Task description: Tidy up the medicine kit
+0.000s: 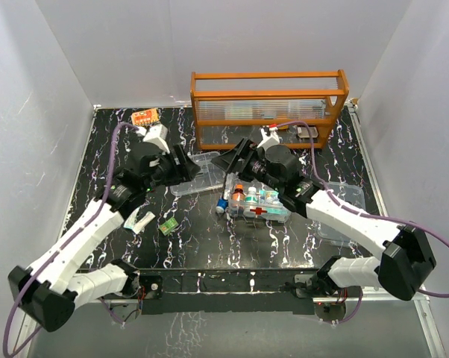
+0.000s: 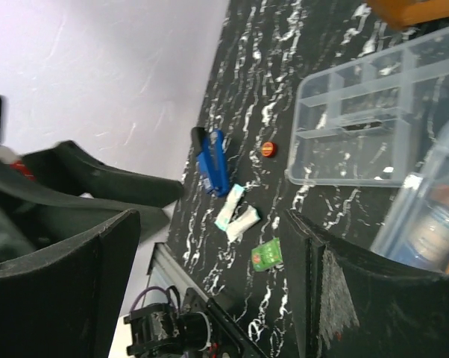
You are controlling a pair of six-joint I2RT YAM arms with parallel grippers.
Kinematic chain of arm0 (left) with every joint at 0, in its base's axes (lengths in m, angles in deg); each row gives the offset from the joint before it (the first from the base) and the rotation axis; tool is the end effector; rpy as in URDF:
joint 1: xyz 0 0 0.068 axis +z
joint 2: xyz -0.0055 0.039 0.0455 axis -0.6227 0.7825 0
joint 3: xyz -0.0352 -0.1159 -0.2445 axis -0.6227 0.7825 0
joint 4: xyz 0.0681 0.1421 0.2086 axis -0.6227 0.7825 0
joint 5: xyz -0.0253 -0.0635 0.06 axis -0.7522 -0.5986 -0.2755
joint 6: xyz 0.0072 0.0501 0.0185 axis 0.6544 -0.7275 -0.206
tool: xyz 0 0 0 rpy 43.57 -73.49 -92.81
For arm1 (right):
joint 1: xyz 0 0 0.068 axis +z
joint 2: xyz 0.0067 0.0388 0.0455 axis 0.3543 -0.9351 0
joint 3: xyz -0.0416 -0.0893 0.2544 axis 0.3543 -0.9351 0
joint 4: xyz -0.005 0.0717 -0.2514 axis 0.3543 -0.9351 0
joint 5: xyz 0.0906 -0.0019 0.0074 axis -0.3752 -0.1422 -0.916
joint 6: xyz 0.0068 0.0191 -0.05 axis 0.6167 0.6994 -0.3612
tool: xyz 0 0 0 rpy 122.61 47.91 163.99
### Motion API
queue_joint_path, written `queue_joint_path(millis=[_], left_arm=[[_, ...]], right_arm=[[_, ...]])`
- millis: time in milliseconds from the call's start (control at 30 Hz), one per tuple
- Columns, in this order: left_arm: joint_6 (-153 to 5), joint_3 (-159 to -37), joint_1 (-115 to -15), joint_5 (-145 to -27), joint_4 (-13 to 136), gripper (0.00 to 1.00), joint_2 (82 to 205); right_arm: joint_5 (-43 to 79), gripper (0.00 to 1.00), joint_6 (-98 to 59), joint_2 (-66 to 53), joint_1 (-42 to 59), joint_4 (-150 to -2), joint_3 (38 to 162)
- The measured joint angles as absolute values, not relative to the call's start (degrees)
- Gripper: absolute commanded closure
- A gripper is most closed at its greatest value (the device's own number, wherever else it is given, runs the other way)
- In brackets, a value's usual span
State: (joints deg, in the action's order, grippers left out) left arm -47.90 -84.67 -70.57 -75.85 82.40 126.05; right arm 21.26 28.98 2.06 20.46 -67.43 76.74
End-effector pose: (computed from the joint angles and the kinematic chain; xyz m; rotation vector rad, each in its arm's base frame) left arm 0.1952 -0.1209 0.3673 -0.1118 1.9576 -0.7886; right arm 0.2223 0.1985 0.3134 0.1818 1.9669 1.2403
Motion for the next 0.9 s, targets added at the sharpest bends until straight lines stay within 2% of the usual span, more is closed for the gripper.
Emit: queue_joint_path(millis=[133, 233, 400, 600, 767, 900], left_arm=[[-51.0, -81.6, -70.6, -80.2, 83.8, 0.37, 133.0], [-52.6, -80.4, -70.6, -84.4, 83.4, 0.44, 140.1], [-53.9, -80.4, -70.6, -89.1, 81.6, 0.49, 150.2], [-53.5, -80.7, -70.6, -95.8, 78.5, 0.50, 161.2], [-52.6, -80.7, -70.6, -100.6, 75.1, 0.50, 164.1], [-52.2, -80.7, -70.6, -102.6, 73.0, 0.55, 164.4]], right_arm=[[24.9, 0.28, 27.9, 4.4, 20.6, -72.4, 76.5], [27.3, 0.29, 27.4, 6.4, 20.6, -74.9, 76.0], [29.8, 0.31, 26.7, 9.5, 20.6, -77.4, 74.7], [31.4, 0.32, 26.5, 12.0, 20.6, -79.5, 73.6], [32.1, 0.32, 26.2, 12.7, 20.7, -80.6, 73.5], [32.2, 0.32, 26.1, 12.7, 20.8, -81.4, 73.5]])
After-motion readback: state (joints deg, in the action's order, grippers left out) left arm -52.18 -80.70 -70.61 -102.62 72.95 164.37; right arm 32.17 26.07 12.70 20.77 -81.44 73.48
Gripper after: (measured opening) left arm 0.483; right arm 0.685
